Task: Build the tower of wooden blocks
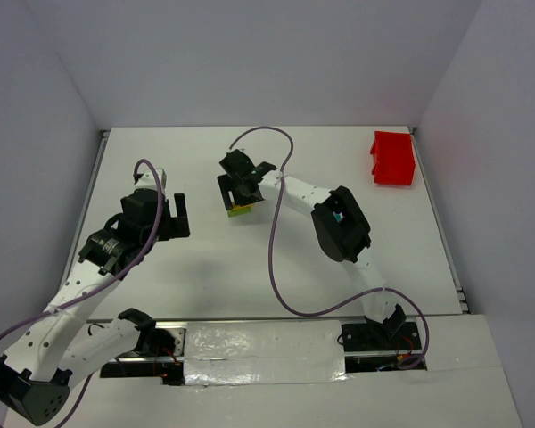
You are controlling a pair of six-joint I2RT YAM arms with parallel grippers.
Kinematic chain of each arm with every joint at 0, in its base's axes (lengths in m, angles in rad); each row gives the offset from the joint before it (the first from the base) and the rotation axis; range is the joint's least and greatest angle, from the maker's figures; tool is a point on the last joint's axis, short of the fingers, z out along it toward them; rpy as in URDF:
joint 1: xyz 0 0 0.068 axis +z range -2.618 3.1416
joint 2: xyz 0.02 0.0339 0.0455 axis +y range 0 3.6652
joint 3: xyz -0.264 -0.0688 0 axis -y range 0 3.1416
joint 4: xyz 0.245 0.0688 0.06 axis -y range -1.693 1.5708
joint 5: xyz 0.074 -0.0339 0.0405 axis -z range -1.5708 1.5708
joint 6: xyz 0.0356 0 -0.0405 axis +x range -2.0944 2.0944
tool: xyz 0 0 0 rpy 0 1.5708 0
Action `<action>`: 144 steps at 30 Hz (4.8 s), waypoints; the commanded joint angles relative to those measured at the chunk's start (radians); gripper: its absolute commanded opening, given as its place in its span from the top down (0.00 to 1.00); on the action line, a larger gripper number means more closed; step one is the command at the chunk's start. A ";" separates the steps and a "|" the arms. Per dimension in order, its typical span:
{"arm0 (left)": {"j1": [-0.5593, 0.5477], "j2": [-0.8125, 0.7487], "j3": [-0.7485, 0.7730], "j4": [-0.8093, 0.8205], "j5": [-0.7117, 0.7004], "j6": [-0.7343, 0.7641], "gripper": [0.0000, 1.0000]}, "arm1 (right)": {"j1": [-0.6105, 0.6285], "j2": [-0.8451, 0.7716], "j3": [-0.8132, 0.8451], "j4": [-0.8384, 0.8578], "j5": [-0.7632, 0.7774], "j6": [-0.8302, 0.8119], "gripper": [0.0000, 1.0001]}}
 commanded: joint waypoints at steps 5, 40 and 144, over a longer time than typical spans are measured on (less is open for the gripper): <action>0.006 0.000 -0.004 0.029 0.008 0.015 0.01 | 0.000 -0.090 -0.012 0.030 0.012 -0.001 0.21; 0.006 -0.003 -0.004 0.029 0.011 0.015 0.00 | 0.033 -0.052 0.041 0.017 -0.026 -0.001 0.22; 0.004 -0.005 -0.005 0.031 0.017 0.016 0.00 | 0.047 -0.046 0.035 0.012 0.045 0.055 0.09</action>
